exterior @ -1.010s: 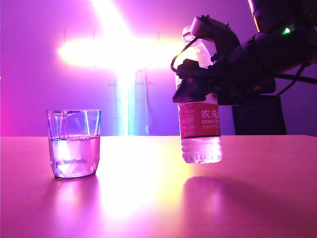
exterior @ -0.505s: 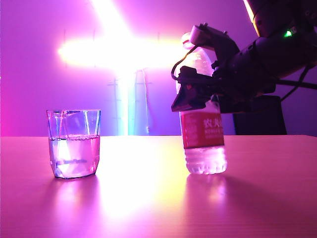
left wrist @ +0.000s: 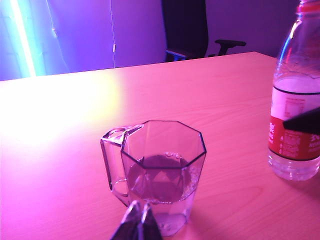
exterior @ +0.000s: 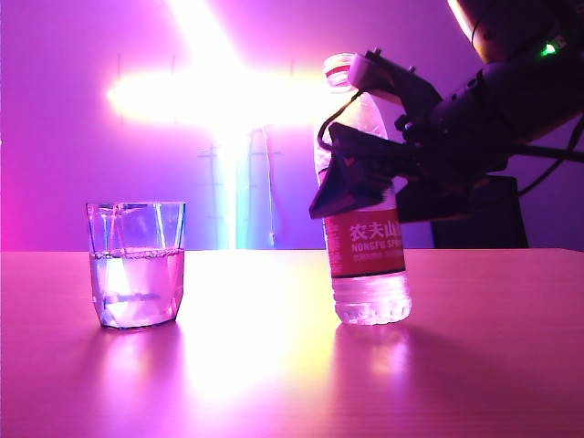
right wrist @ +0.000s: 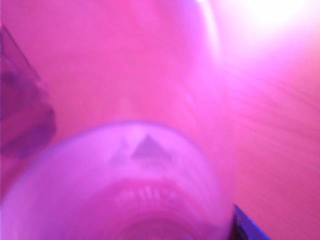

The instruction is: Pick up the mineral water bottle on the table and pour water into the mug until it's half full.

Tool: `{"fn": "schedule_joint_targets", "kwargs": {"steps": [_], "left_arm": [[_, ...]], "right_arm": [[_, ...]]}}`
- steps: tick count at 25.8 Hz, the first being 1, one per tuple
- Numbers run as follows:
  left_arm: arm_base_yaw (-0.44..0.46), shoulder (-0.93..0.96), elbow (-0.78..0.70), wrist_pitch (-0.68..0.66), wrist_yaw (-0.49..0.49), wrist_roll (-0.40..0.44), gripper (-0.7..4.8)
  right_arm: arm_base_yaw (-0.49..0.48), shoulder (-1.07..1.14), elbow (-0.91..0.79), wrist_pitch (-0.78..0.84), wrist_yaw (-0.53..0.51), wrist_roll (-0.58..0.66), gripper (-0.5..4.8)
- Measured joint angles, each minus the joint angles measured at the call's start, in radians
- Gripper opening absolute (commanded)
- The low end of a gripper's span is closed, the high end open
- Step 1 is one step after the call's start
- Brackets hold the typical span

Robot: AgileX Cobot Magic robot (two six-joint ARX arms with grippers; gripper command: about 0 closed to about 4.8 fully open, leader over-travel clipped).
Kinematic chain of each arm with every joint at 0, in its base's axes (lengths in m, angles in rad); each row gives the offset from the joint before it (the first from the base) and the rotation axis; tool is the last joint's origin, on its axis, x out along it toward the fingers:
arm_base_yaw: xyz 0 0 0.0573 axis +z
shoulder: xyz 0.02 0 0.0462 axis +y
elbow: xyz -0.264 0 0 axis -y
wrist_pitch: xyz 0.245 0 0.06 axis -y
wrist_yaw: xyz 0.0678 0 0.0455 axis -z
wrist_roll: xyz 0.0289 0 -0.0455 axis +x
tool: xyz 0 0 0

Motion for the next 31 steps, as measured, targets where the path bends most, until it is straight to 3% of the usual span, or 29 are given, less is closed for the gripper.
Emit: {"fn": "schedule_joint_targets", "kwargs": {"steps": [21, 31], "left_arm": [[0.000, 0.000, 0.000, 0.000, 0.000, 0.000, -0.02], [0.000, 0.000, 0.000, 0.000, 0.000, 0.000, -0.02]], "right_arm": [[0.000, -0.076, -0.001, -0.133, 0.026, -0.053, 4.79], [0.000, -0.204, -0.103, -0.138, 0.046, -0.052, 4.79]]}}
